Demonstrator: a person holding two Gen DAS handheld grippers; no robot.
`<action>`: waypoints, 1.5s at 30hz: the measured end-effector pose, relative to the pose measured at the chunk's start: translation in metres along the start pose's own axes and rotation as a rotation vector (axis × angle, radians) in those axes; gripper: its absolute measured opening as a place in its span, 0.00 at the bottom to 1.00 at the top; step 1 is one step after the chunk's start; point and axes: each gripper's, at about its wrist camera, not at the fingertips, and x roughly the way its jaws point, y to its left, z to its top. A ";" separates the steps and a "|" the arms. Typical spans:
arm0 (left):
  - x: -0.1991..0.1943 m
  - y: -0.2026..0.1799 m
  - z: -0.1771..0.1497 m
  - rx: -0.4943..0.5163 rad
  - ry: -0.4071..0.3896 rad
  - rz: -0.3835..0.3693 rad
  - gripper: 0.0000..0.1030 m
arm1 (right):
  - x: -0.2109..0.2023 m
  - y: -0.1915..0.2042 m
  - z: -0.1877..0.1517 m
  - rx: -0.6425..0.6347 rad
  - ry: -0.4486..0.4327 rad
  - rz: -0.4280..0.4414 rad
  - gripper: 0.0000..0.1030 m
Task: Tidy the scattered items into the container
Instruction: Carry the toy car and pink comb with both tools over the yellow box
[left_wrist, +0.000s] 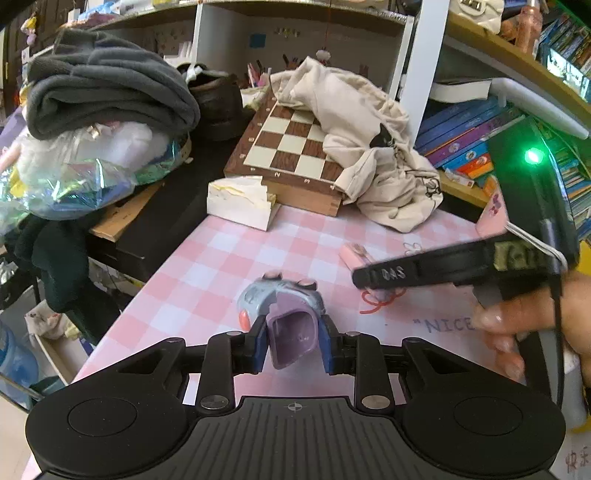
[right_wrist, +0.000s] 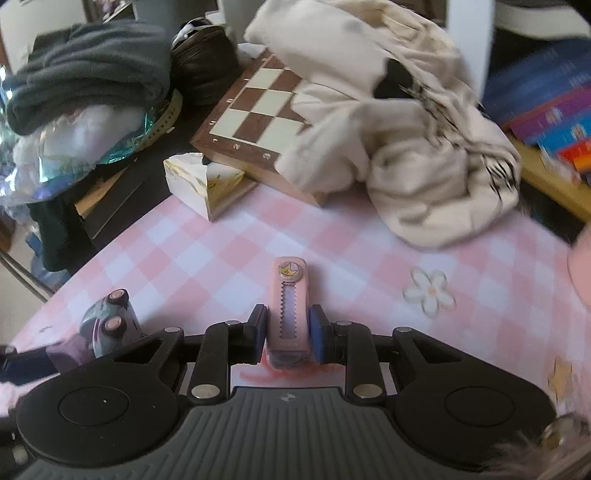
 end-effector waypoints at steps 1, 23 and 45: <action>-0.004 0.000 0.000 -0.004 -0.005 -0.004 0.25 | -0.005 -0.002 -0.004 0.013 0.001 0.003 0.22; -0.091 -0.015 -0.033 0.038 -0.043 -0.152 0.25 | -0.137 0.019 -0.114 0.062 -0.012 -0.026 0.22; -0.155 -0.018 -0.057 -0.007 -0.074 -0.309 0.25 | -0.234 0.052 -0.182 0.168 -0.115 -0.144 0.22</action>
